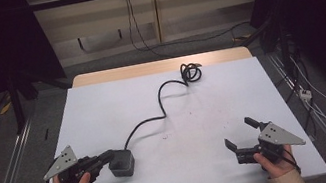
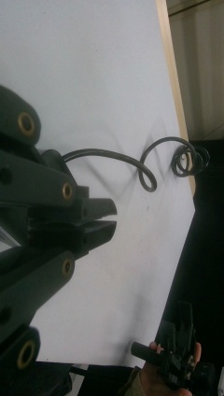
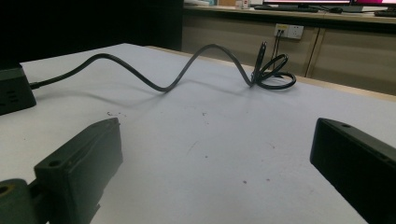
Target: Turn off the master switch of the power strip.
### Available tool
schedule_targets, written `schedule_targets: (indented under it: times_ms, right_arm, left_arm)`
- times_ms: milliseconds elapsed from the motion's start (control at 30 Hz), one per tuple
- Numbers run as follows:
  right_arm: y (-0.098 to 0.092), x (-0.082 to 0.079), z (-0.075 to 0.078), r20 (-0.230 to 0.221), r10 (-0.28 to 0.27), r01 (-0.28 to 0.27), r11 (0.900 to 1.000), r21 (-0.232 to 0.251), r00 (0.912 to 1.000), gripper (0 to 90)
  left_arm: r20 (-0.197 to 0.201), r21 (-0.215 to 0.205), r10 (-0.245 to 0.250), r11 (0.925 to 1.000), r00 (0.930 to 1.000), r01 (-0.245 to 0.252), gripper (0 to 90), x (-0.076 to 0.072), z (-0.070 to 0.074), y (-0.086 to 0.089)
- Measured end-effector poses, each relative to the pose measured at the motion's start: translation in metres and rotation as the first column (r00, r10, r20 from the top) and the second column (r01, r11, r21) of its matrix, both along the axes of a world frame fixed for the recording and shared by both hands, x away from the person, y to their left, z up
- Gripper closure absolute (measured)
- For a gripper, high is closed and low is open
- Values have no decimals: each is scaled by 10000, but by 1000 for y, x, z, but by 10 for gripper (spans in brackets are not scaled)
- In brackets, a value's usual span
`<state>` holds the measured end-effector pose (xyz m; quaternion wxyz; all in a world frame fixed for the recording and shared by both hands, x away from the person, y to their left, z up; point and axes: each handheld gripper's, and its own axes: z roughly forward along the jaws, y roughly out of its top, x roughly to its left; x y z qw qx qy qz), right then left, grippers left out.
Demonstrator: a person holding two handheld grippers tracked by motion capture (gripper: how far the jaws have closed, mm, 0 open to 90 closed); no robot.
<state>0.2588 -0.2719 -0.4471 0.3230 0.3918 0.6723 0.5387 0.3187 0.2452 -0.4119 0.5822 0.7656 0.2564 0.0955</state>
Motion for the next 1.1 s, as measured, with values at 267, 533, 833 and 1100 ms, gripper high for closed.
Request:
schedule_targets:
  times_ms: [267,533,833,1100]
  right_arm:
    - [0,0,0,7,-9,9,10000,-2,10000,20]
    - [0,0,0,5,-4,4,10000,-9,10000,21]
    - [0,0,1,24,-35,35,10000,-19,10000,22]
    - [0,0,1,43,-31,31,10000,-26,10000,21]
  left_arm:
    - [-249,139,-15,9999,9997,19,900,2,-2,3]
    - [-457,301,-193,9993,9988,207,900,3,-4,1]
    - [-668,481,-304,9983,9973,337,900,4,-6,-1]
    - [-859,623,-372,9971,9956,426,900,5,-8,-4]
